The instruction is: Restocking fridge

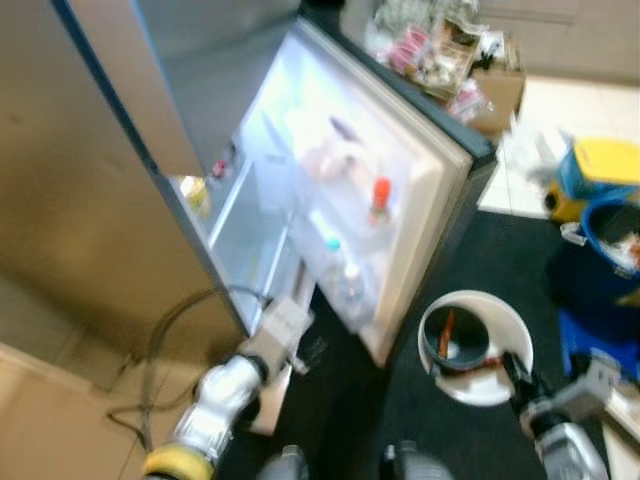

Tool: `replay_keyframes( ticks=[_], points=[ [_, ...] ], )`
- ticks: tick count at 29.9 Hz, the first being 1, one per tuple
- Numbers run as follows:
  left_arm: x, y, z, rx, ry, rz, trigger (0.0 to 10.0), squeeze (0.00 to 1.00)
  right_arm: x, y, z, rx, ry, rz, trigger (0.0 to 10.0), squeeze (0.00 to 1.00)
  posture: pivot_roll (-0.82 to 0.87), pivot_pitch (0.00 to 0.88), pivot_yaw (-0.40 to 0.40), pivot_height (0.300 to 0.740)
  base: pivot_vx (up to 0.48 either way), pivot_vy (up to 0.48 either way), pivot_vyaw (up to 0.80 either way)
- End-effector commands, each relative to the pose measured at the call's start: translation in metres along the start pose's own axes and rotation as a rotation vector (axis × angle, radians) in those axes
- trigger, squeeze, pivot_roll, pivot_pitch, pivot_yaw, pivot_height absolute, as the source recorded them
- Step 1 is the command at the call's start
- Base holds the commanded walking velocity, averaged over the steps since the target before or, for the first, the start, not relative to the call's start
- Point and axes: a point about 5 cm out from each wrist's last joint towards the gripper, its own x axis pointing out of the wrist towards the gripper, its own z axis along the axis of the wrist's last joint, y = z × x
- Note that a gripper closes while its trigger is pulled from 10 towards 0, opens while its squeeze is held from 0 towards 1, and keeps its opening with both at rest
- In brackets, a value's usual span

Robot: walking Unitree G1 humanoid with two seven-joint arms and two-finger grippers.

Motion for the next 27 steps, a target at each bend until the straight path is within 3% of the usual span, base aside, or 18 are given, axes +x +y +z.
replay_keyframes(
  ticks=[1, 7, 8, 9, 11, 12, 13, 14, 16, 18, 21, 27],
  points=[
    [-0.013, 0.004, -0.006, -0.002, 0.009, 0.06, 10.0, 0.0, 0.008, 0.015, 0.009, -0.017, -0.006, 0.099, 10.0, 0.0, -0.03, 0.168, -0.019, 0.74, 0.0, 0.0, 0.0],
    [-0.025, 0.008, -0.014, 0.018, 0.04, 0.106, 10.0, 0.0, 0.026, 0.042, 0.014, -0.043, 0.008, 0.201, 10.0, 0.0, -0.02, 0.169, -0.021, 0.74, 0.0, 0.0, 0.0],
    [-0.027, 0.007, -0.014, 0.017, 0.05, 0.116, 10.0, 0.0, 0.038, 0.063, 0.015, -0.074, 0.029, 0.274, 10.0, 0.0, -0.02, 0.167, -0.023, 0.74, 0.0, 0.0, 0.0],
    [-0.027, 0.007, -0.013, 0.015, 0.053, 0.121, 10.0, 0.0, 0.043, 0.075, 0.014, -0.089, 0.049, 0.316, 10.0, 0.0, -0.02, 0.165, -0.024, 0.74, 0.0, 0.0, 0.0],
    [-0.027, 0.007, -0.012, 0.015, 0.054, 0.123, 10.0, 0.0, 0.046, 0.081, 0.014, -0.097, 0.062, 0.339, 10.0, 0.0, -0.02, 0.165, -0.024, 0.74, 0.0, 0.0, 0.0],
    [-0.024, 0.005, -0.007, 0.005, 0.047, 0.133, 10.0, 0.0, 0.056, 0.099, 0.012, -0.116, 0.102, 0.396, 10.0, 0.0, -0.02, 0.164, -0.025, 0.74, 0.0, 0.0, 0.0],
    [-0.024, 0.005, -0.007, 0.005, 0.047, 0.133, 10.0, 0.0, 0.056, 0.099, 0.012, -0.116, 0.102, 0.396, 10.0, 0.0, -0.02, 0.164, -0.025, 0.74, 0.0, 0.0, 0.0],
    [-0.022, 0.004, -0.004, -0.002, 0.041, 0.139, 10.0, 0.0, 0.062, 0.111, 0.011, -0.141, 0.128, 0.429, 10.0, 0.0, -0.02, 0.163, -0.024, 0.74, 0.0, 0.0, 0.0],
    [-0.021, 0.003, -0.003, -0.003, 0.039, 0.14, 10.0, 0.0, 0.064, 0.115, 0.011, -0.154, 0.136, 0.439, 10.0, 0.0, -0.02, 0.163, -0.024, 0.74, 0.0, 0.0, 0.0],
    [-0.018, 0.0, 0.0, -0.006, 0.031, 0.138, 10.0, 0.0, 0.077, 0.131, 0.017, -0.191, 0.143, 0.45, 10.0, 0.0, -0.01, 0.16, -0.022, 0.74, 0.0, 0.0, 0.0],
    [-0.017, -0.002, 0.002, -0.007, 0.028, 0.137, 10.0, 0.0, 0.087, 0.142, 0.025, -0.214, 0.132, 0.429, 10.0, 0.0, 0.0, 0.158, -0.021, 0.74, 0.0, 0.0, 0.0],
    [-0.016, -0.005, 0.003, -0.009, 0.03, 0.137, 10.0, 0.0, 0.103, 0.147, 0.057, -0.23, 0.055, 0.305, 10.0, 0.0, 0.0, 0.154, -0.016, 0.74, 0.0, 0.0, 0.0]
  ],
)
